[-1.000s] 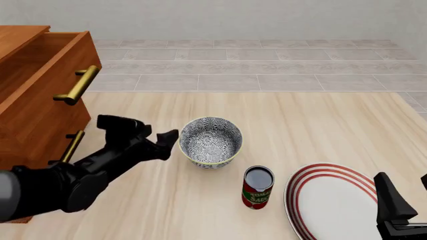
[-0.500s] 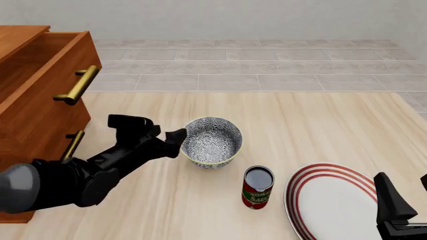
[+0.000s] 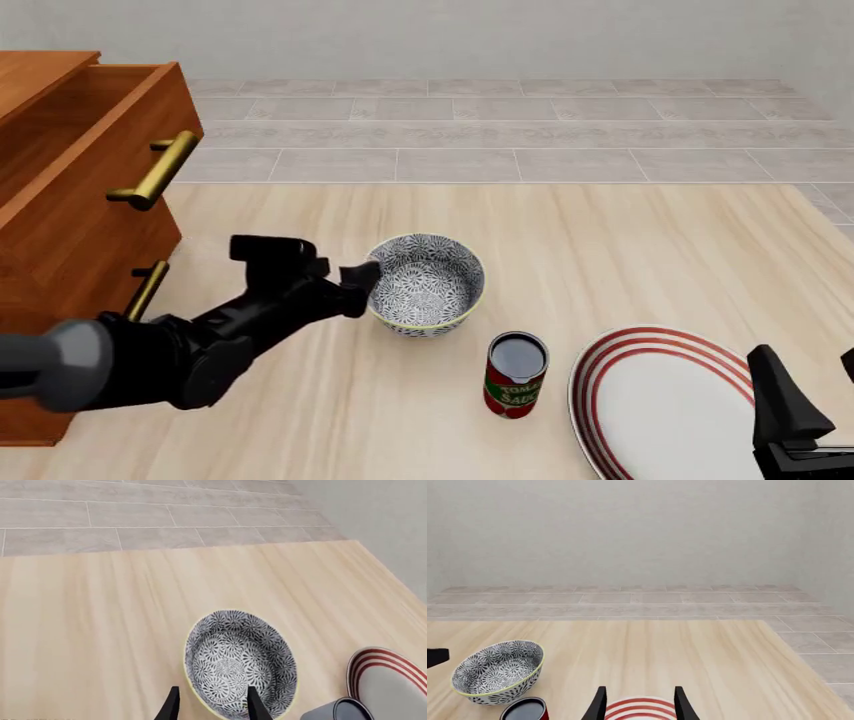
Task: Put the bowl on top of the cabinet.
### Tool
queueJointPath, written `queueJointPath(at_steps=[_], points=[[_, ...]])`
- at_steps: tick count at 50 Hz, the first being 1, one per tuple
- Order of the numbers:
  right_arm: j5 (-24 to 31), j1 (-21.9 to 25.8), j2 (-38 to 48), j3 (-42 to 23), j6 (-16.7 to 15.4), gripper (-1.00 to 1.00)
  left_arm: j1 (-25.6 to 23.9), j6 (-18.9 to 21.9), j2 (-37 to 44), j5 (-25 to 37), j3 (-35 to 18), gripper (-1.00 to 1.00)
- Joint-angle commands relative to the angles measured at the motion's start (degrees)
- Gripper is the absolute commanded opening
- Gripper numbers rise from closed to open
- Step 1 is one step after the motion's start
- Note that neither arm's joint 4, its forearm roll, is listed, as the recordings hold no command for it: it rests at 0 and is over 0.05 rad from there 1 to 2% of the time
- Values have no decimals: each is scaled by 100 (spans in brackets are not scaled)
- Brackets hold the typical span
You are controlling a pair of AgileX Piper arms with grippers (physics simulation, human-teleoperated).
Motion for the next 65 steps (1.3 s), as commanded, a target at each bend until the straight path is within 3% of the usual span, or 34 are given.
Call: queueJointPath(at_steps=[1,41,43,65], points=[[2,-1,0,-1,2,100,-32,-75,192,-75,-39,100],[1,-2,0,-12,-1,100,-4,-415,707,-393,-42,100],[1,-6,1,-14,-3,100,-37,-601,763,-446,-37,100],[-1,-8,4,-10,-1,100,-33,-684,1031,-536,-154,100]])
